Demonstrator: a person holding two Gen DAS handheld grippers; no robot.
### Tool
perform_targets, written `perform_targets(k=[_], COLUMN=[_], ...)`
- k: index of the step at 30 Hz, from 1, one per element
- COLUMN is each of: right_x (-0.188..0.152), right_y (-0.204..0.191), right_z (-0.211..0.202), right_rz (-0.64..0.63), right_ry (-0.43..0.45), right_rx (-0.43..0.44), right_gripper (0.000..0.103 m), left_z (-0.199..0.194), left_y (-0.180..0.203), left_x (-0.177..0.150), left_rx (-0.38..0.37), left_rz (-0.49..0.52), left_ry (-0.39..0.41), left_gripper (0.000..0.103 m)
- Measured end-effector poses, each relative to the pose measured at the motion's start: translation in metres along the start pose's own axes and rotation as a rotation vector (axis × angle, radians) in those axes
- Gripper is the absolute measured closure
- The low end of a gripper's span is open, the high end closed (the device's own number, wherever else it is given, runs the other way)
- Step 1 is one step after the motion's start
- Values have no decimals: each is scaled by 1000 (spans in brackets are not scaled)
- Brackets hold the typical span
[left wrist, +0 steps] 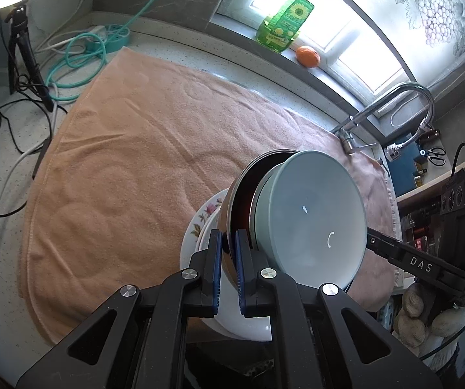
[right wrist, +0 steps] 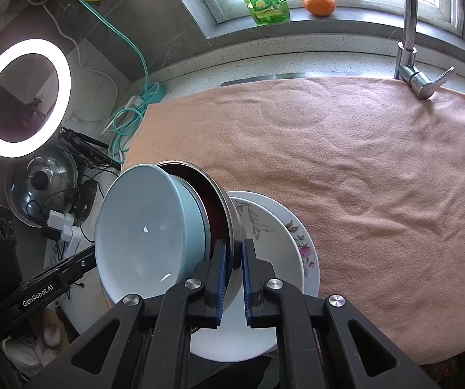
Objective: Organize plates and bowls
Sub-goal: 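Lower the nested bowl stack with both tools onto the white plate stack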
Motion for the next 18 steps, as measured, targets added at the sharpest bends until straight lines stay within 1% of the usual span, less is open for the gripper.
perform_targets(k=[18], right_x=[-13], right_y=[22], right_z=[-5], right_rz=[33], right_ry=[-15], right_rx=[1], right_gripper=[94], left_z=[9], left_y=[16], left_x=[-8], left_rx=[9], left_rz=[19], left_ry=[-27], left_gripper=[96])
Point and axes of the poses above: each gripper's, at about its wrist camera, not at the fingertips, and z roughly the way its jaws point, y to its right, x to its top, the point moved 5 cm from there along z, roughly the way its jaws point, and after that the axes turned 15 degrees about x, right-handed, at the moved point
